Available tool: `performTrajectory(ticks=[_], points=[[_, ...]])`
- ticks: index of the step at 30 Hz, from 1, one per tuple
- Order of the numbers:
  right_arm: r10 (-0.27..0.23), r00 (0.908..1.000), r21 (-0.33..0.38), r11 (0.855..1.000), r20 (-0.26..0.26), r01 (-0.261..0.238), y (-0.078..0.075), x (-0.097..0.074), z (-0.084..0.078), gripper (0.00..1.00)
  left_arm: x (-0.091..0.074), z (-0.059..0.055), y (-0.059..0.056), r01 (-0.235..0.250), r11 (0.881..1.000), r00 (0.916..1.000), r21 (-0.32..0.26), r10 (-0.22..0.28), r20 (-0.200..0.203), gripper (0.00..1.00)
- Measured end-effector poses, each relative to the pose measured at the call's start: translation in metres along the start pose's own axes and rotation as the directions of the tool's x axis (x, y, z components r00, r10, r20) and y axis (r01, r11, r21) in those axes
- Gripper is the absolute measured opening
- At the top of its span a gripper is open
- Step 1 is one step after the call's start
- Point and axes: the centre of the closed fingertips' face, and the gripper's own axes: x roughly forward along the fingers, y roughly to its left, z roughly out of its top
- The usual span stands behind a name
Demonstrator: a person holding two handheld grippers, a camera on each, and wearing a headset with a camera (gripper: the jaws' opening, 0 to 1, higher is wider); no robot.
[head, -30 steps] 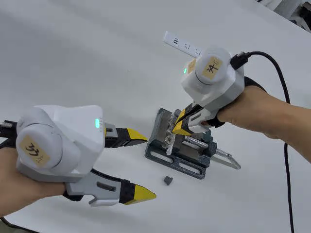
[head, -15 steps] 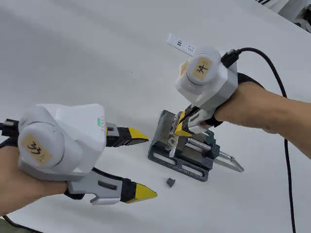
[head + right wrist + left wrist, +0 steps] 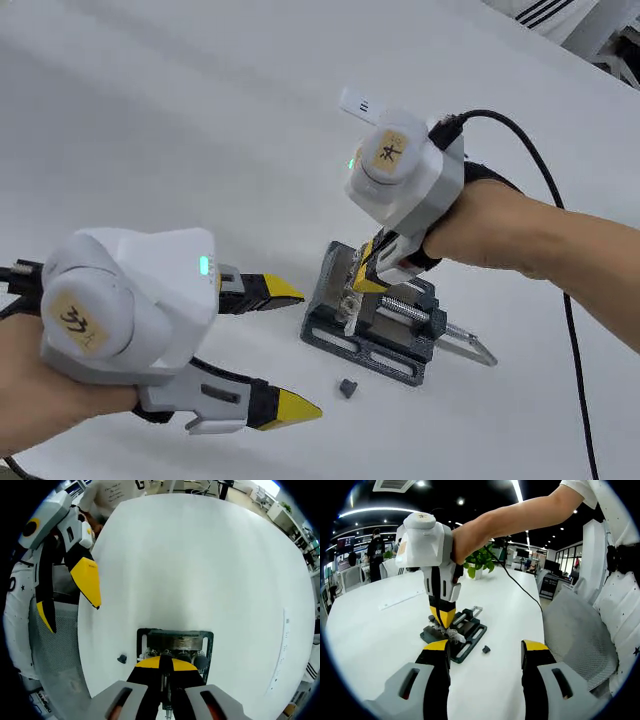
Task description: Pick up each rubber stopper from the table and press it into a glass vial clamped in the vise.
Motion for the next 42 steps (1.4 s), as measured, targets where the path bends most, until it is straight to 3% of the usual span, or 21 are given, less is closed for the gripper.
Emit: performTrajectory(ticks=[8, 9, 11, 19, 31, 42], points=[[-0.017, 0.9999, 0.020, 1.000, 0.004, 0.017, -0.001, -0.002, 0.000, 0.01, -0.003, 0.011, -0.007, 0.005, 0.999, 0.9999, 0.041, -0.005, -0.016, 0.55], [-0.030, 0.9995, -0.030, 0.999, -0.006, 0.029, -0.001, -0.002, 0.000, 0.01, -0.004, 0.010, -0.007, 0.004, 0.999, 0.9998, 0.045, -0.004, -0.019, 0.55], [-0.042, 0.9991, -0.028, 0.999, -0.001, 0.041, 0.000, -0.003, -0.001, 0.02, -0.008, 0.010, -0.009, -0.001, 0.999, 0.9996, 0.053, 0.002, -0.029, 0.54], [-0.061, 0.9866, 0.087, 0.995, 0.151, 0.049, -0.004, -0.005, -0.004, 0.02, -0.026, 0.006, -0.014, -0.036, 0.998, 0.9984, 0.044, 0.038, -0.042, 0.54], [-0.090, 0.9771, 0.092, 0.993, 0.193, 0.073, -0.006, -0.004, -0.003, 0.02, -0.033, 0.006, -0.017, -0.056, 0.998, 0.9971, 0.037, 0.058, -0.049, 0.54], [-0.116, 0.9606, 0.123, 0.989, 0.252, 0.087, -0.001, -0.017, -0.004, 0.05, -0.035, 0.006, -0.016, -0.057, 0.998, 0.9964, 0.042, 0.059, -0.061, 0.54]])
